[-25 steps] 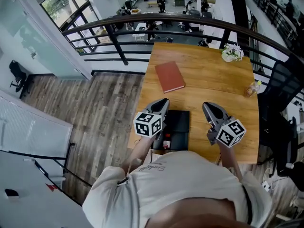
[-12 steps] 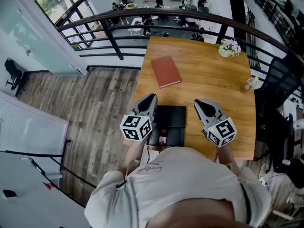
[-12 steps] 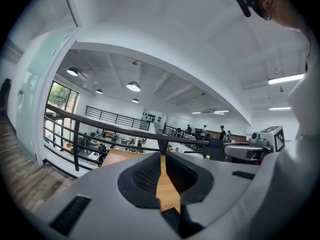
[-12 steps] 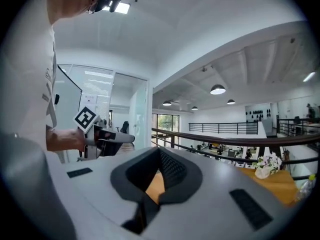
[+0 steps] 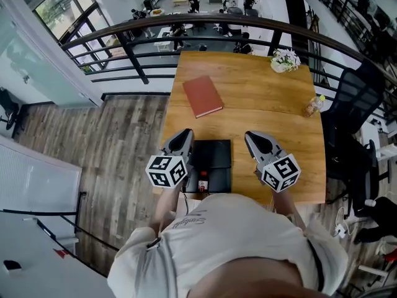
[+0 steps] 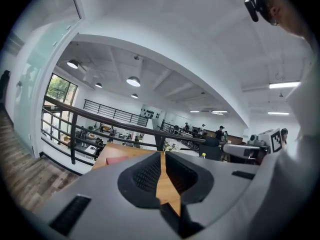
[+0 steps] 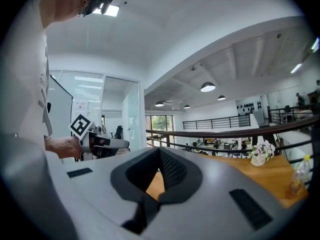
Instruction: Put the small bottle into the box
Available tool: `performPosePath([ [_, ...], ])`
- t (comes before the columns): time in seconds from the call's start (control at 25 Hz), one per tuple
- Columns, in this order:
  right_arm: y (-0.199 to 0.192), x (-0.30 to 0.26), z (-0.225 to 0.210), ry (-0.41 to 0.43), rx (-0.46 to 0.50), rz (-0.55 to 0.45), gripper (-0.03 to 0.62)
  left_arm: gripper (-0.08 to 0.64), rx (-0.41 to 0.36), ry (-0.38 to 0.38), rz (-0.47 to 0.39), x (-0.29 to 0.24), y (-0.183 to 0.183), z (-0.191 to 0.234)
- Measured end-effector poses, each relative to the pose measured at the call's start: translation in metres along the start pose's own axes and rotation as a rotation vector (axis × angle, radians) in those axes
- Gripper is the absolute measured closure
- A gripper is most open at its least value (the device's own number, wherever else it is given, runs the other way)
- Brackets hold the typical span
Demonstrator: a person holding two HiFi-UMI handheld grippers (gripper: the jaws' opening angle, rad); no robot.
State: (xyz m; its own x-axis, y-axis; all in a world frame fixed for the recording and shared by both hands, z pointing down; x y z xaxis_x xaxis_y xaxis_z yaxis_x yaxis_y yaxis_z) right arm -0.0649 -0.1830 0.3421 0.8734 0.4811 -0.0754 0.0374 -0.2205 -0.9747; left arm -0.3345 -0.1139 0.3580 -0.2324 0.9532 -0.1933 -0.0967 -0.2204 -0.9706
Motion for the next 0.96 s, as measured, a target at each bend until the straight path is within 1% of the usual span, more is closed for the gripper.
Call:
performPosePath([
  [0.08, 0.000, 0.001, -0.004, -0.010, -0.030, -0.020, 0.598, 0.520, -0.025, -0.020, 0.002, -0.005, 0.007, -0.004],
  [0.24, -0.004, 0.004, -0.001, 0.009, -0.028, -0.040, 0.598, 0.520, -0.057, -0.043, -0.008, -0.007, 0.016, -0.014],
  [0.44, -0.018, 0.010, 0.003, 0.024, -0.012, -0.008, 0.598, 0.520, -0.019, -0.028, 0.001, 0.004, 0.005, -0.016],
  [0.56, -0.020, 0.010, 0.007, 0.045, -0.016, -0.012, 0.598, 0.520, -0.004, -0.011, 0.028, 0.013, -0.007, -0.012],
  [0.64, -0.018, 0.008, 0.011, 0.054, -0.024, -0.025, 0.598, 0.520, 0.029, -0.008, 0.045, 0.017, -0.014, -0.010],
  [0.76, -0.016, 0.006, 0.016, 0.066, -0.003, -0.025, 0.598, 0.520, 0.067, -0.014, 0.034, 0.022, -0.017, -0.014],
  [0.84, -0.017, 0.006, 0.019, 0.067, 0.029, -0.009, 0.598, 0.520, 0.067, -0.015, 0.027, 0.026, -0.017, -0.016],
  [0.96, -0.022, 0.007, 0.023, 0.067, 0.049, 0.014, 0.598, 0.520, 0.059, -0.011, 0.028, 0.032, -0.019, -0.017],
])
Point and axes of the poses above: the fingertips, and each gripper's own axes: x backward along the fingers, z to its left, y out of its top, the point moved 8 cm from there along x, backward along the fingers, and after that the axes turned 9 degrees about -x, right-handed, at the moved point
